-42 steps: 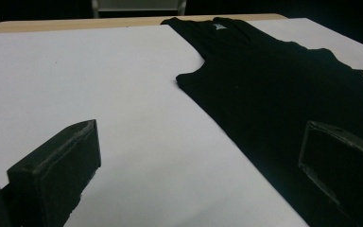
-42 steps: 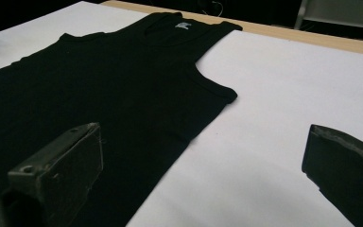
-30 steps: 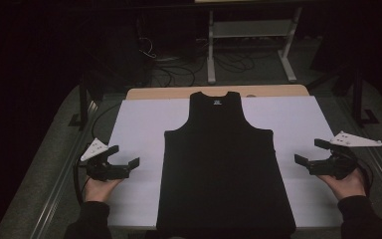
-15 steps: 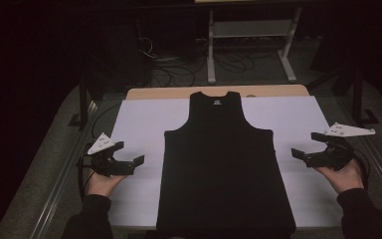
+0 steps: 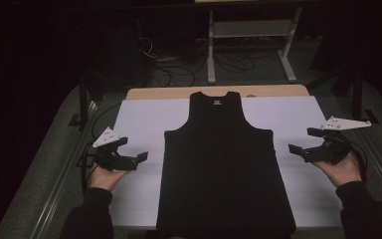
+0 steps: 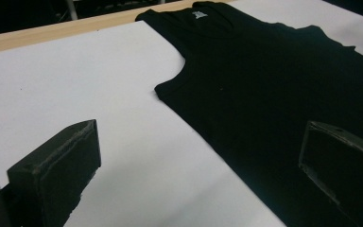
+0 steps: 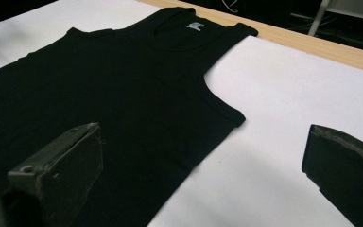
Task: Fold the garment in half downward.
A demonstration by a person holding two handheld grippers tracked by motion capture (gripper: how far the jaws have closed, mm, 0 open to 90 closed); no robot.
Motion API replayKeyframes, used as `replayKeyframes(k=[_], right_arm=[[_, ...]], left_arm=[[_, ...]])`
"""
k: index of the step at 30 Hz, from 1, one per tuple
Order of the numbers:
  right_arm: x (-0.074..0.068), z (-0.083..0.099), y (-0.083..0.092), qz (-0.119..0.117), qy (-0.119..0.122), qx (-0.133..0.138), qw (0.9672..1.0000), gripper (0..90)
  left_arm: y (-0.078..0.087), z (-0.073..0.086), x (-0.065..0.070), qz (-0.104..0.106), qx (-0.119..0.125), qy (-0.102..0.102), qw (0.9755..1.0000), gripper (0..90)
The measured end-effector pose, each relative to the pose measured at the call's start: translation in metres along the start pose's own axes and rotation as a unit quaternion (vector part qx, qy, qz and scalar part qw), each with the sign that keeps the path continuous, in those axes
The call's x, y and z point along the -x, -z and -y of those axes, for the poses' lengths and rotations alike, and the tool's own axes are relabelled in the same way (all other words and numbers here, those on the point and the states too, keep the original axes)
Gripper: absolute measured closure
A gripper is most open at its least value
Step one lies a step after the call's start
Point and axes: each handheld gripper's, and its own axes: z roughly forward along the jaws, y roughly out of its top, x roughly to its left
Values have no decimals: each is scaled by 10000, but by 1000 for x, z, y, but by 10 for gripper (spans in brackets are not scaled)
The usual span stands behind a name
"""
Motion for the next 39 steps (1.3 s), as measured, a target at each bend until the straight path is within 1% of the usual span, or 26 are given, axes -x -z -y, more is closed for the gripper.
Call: replayKeyframes(k=[3,7,11,16,20,26,28,35,39], right_arm=[[0,-5,-2,13,77,-59,10000,0],[1,-12,-4,-14,122,-78,9999,0],[2,-18,-6,9,197,-130,9997,0],[4,-28,-7,27,235,-150,9996,0],[6,-34,-8,20,251,-127,9996,0],[9,-44,-12,35,285,-190,9994,0],[11,-47,-13,49,290,-203,9994,0],[15,-56,-20,51,291,-216,9993,0],[18,-61,-26,50,303,-275,9991,0]], left_arm=[[-1,-4,-1,7,-40,-36,10000,0],[-1,-10,-3,17,-52,-72,10000,0],[-2,-17,-4,102,-61,-113,9999,0],[-6,-26,-5,137,-120,-152,9997,0],[-7,-35,-7,142,-121,-203,9996,0],[-10,-47,-8,133,-122,-269,9995,0],[-12,-50,-9,125,-136,-253,9995,0],[-18,-59,-14,205,-132,-199,9995,0],[-22,-64,-18,219,-166,-205,9994,0]])
